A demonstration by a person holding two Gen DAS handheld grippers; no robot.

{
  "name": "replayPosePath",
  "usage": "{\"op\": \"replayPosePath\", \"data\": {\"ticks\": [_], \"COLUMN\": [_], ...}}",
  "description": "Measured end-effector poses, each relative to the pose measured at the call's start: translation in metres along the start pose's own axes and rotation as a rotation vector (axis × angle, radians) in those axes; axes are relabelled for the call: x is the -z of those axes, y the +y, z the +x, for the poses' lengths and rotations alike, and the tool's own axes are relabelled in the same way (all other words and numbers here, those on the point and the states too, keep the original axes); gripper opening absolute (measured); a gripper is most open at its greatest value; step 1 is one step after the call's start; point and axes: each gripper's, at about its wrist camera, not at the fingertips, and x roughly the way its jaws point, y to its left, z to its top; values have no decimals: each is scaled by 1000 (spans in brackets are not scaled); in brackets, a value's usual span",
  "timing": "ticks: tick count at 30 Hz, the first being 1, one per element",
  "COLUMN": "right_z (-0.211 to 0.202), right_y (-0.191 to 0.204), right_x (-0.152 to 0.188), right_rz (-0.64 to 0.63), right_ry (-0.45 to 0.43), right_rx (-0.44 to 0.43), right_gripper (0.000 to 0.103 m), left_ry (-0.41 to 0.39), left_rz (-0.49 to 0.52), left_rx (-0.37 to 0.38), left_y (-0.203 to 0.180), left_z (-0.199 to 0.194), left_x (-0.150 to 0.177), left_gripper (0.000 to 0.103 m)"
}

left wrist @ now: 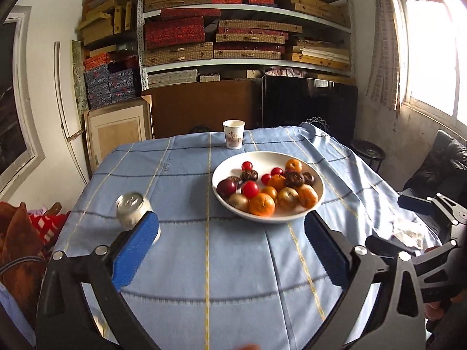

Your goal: Organize fruits

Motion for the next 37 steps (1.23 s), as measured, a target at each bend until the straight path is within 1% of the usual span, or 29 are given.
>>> {"op": "replayPosePath", "data": {"ticks": [2,7,9,13,18,27,37], "right_z": [-17,-47,-53,-60,-64,-64,-62], "right_y": [6,13,14,13,17,16,13], "right_x": [10,30,37,47,52,53,53], "right_rz": [-7,-8,-5,-3,-9,-5,0], "right_ry": [-8,-27,-23,-8,-12,-12,-3], "right_rx": [14,5,7,13,15,15,21], "right_gripper": [99,99,99,99,99,99,99], "left_ry": [5,16,20,27,43,38,48], "left_rz": [9,10,13,20,19,16,5], "left_rx": [-2,12,17,2,8,10,9], "left_y": [-5,-16,-19,-24,-25,-27,-22], "left_z": [-14,-43,-49,-58,-60,-62,-57], "left_x": [13,39,47,58,63,66,60], "left_gripper": [98,98,98,98,98,98,98]}}
